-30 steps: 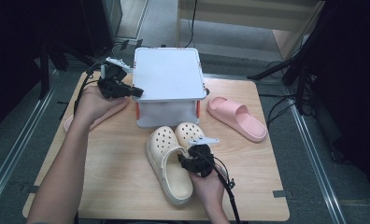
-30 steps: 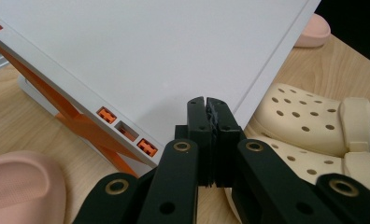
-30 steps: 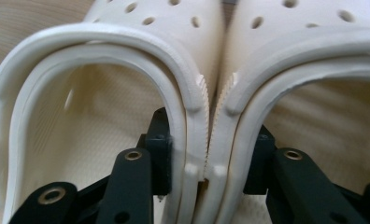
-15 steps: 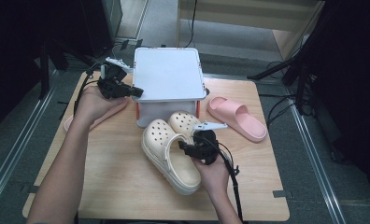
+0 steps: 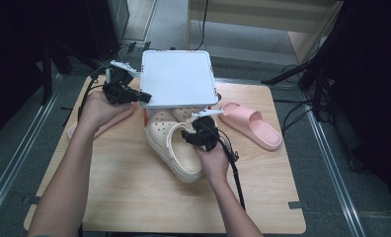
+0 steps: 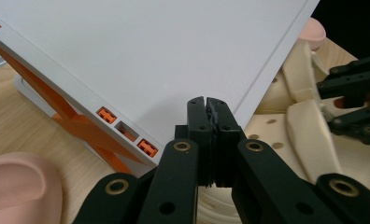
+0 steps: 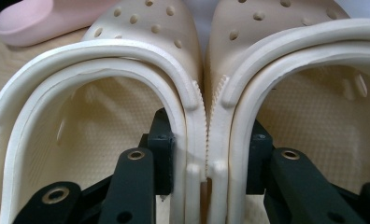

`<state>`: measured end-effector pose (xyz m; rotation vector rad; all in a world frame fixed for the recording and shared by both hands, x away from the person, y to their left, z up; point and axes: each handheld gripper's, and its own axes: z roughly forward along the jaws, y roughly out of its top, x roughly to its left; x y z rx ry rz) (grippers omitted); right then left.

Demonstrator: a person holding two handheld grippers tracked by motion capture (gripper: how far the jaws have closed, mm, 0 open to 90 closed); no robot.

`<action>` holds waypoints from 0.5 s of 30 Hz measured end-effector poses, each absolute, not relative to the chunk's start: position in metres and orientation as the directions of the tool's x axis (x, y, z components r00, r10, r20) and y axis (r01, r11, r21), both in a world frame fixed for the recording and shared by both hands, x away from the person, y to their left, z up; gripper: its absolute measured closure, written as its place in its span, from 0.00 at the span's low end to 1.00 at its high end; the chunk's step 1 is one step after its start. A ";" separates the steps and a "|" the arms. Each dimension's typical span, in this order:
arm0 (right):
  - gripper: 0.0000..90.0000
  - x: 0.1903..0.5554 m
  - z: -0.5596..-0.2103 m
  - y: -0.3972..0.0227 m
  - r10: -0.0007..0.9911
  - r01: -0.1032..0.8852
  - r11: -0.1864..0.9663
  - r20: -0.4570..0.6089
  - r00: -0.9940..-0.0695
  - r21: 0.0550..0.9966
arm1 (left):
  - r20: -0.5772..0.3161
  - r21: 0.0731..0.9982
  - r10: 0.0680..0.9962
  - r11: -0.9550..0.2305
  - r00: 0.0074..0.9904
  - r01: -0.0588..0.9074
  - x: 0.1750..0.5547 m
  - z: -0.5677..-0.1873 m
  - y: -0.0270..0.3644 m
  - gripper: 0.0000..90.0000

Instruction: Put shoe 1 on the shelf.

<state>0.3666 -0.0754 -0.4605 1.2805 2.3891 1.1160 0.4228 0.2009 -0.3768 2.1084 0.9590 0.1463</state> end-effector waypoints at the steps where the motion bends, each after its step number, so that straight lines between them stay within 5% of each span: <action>1: 0.73 0.370 -0.462 -0.073 0.784 0.622 0.340 0.152 -0.601 0.705 | -0.205 0.708 0.677 -0.395 0.707 0.585 0.423 -0.377 0.201 0.99; 15: 0.73 0.391 -0.478 -0.063 0.836 0.624 0.287 0.128 -0.534 0.727 | -0.204 0.711 0.677 -0.393 0.707 0.582 0.423 -0.377 0.201 0.99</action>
